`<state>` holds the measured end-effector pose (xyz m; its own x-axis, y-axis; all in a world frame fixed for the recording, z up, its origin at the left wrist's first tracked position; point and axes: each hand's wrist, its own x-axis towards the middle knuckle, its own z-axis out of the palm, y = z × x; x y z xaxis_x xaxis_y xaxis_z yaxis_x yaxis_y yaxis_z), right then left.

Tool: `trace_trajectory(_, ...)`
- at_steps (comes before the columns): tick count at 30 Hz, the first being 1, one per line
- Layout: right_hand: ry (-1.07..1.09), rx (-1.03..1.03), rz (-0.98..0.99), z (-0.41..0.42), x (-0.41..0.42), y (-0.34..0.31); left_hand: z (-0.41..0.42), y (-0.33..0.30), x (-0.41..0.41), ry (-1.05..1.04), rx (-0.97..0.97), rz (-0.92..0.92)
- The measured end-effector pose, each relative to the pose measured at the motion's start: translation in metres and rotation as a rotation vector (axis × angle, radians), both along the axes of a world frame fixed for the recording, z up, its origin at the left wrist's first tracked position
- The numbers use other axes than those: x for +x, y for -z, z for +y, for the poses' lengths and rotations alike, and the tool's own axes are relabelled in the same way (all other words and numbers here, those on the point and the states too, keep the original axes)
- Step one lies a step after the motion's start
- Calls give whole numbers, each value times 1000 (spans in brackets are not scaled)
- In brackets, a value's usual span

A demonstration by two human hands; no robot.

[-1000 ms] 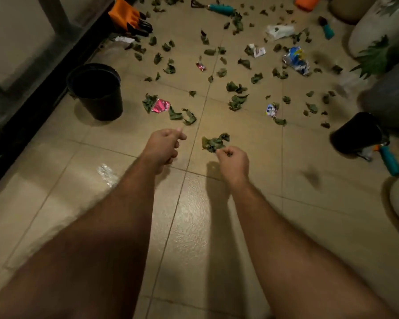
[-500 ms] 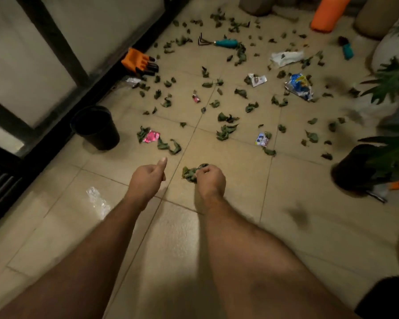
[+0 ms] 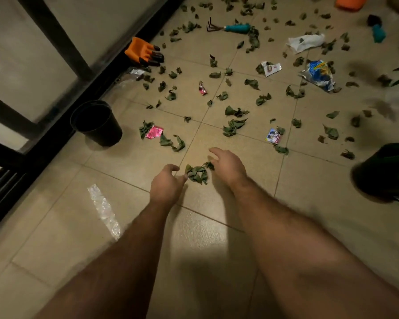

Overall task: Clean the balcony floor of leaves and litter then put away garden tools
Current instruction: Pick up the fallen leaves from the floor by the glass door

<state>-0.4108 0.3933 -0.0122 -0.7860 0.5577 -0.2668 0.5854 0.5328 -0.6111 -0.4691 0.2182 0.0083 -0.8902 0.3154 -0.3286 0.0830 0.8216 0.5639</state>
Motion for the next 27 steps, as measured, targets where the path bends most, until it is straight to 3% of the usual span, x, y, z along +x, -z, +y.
trace_trajectory(4, -245, 130, -101, -4, -13, 7, -13, 20, -8, -66, 43, -26)
trace_trajectory(9, -144, 211, -130, -3, 2, 19, -1, 18, -20, -7, 134, -25)
trace_trajectory(13, 55, -66, -23, 11, 9, 6, 21, 15, -27, 62, 136, -31)
trace_trajectory(18, 330, -483, 170, 15, 12, -5, 44, 23, -40, 139, -47, -4)
trace_trajectory(20, 416, -539, 217, 14, 9, -5, 40, 31, -43, 166, -113, 6)
trace_trajectory(24, 366, -460, 190, 7, 6, 6, 26, 44, -42, 179, -95, 30)
trace_trajectory(27, 244, -242, 43, -4, 4, 9, 18, 38, -36, 103, 30, 26)
